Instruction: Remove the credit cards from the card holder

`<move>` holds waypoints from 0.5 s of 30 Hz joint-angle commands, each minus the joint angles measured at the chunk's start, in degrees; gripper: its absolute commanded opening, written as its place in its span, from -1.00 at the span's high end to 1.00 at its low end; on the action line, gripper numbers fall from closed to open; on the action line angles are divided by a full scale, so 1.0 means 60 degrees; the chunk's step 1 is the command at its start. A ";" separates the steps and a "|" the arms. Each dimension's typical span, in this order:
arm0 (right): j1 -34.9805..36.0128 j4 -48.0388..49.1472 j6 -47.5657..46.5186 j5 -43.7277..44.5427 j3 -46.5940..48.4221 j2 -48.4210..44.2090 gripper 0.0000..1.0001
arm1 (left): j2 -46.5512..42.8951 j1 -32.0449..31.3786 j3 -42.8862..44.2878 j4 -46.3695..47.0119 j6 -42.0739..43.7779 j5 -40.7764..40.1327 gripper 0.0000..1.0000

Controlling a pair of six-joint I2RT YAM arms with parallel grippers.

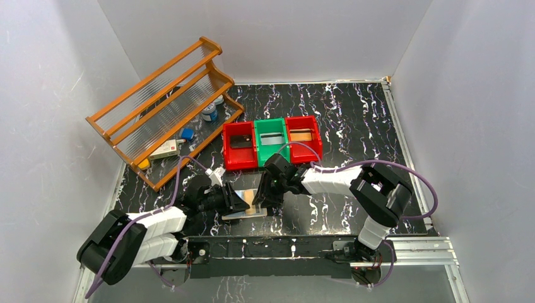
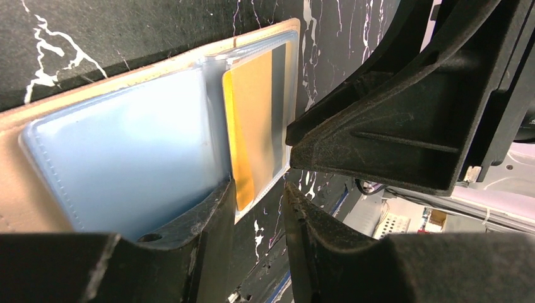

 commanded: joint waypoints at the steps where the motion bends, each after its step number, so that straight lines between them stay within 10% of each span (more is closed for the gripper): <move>1: 0.0205 0.0129 -0.0063 0.0476 -0.0365 0.0708 0.05 | 0.0082 -0.0175 0.0165 0.1495 0.0132 0.1337 0.37; 15: 0.0204 0.0518 0.0020 0.0246 -0.0499 0.0618 0.07 | -0.0538 -0.0165 0.0185 0.0934 -0.0014 0.0905 0.56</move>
